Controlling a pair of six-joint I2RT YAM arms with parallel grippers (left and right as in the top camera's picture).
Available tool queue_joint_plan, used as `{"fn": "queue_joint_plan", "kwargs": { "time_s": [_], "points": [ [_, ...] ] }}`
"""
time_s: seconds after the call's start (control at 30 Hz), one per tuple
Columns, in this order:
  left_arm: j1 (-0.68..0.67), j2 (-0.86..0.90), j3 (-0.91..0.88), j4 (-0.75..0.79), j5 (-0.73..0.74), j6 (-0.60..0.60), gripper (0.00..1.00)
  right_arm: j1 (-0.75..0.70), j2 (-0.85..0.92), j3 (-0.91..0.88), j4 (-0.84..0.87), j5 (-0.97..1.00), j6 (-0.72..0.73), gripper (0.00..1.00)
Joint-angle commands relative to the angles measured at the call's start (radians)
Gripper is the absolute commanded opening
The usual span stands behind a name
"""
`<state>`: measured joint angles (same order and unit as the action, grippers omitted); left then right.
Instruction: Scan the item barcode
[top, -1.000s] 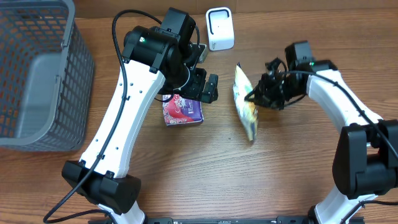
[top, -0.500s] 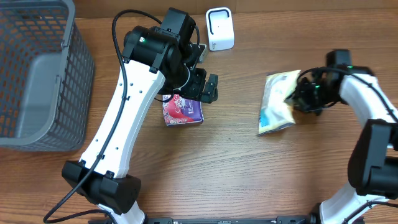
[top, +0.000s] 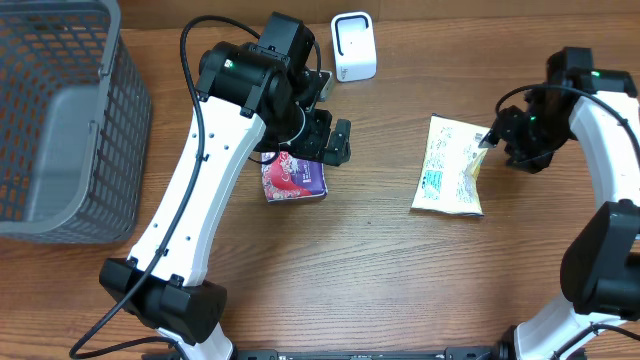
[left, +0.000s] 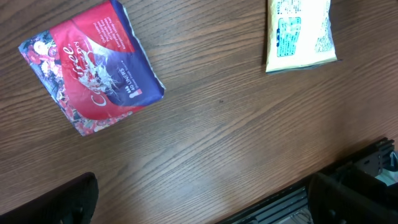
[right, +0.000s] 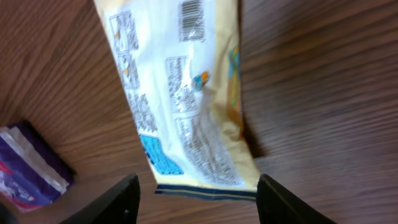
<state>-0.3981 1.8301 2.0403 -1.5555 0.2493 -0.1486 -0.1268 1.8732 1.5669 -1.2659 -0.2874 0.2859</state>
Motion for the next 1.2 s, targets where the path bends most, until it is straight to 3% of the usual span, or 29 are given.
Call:
{"fn": "queue_joint_plan", "kwargs": {
  "time_s": [0.0,0.13,0.27,0.5,0.7,1.0,1.03,1.07,1.13,1.17],
  "points": [
    [-0.001,0.002,-0.002,0.001,-0.006,0.022,1.00,0.068,-0.008,0.000,0.005,0.017,-0.049,0.52],
    [-0.001,0.002,-0.002,0.001,-0.006,0.022,1.00,0.145,-0.008,-0.041,0.084,0.163,0.056,0.40],
    [-0.001,0.002,-0.002,0.001,-0.006,0.022,1.00,0.188,-0.008,-0.139,0.212,0.224,0.132,0.15],
    [-0.001,0.002,-0.002,0.001,-0.006,0.022,1.00,0.188,-0.008,-0.379,0.454,0.231,0.187,0.04],
    [-0.001,0.002,-0.002,0.001,-0.006,0.022,1.00,0.183,-0.011,-0.355,0.346,0.332,0.212,0.04],
    [-0.001,0.002,-0.002,0.001,-0.006,0.022,1.00,0.229,-0.011,-0.050,0.010,0.307,0.093,0.25],
    [-0.001,0.002,-0.002,0.001,-0.006,0.022,1.00,0.261,-0.011,-0.036,-0.015,0.309,0.071,0.45],
    [-0.001,0.002,-0.002,0.001,-0.006,0.022,1.00,0.282,-0.011,-0.037,-0.021,0.309,0.055,0.57],
    [-0.001,0.002,-0.002,0.001,-0.006,0.022,1.00,0.327,-0.010,-0.058,-0.018,0.319,0.050,0.73],
    [-0.001,0.002,-0.002,0.001,-0.006,0.022,1.00,0.345,-0.010,-0.072,-0.013,0.330,0.050,0.75]
  ]
}}
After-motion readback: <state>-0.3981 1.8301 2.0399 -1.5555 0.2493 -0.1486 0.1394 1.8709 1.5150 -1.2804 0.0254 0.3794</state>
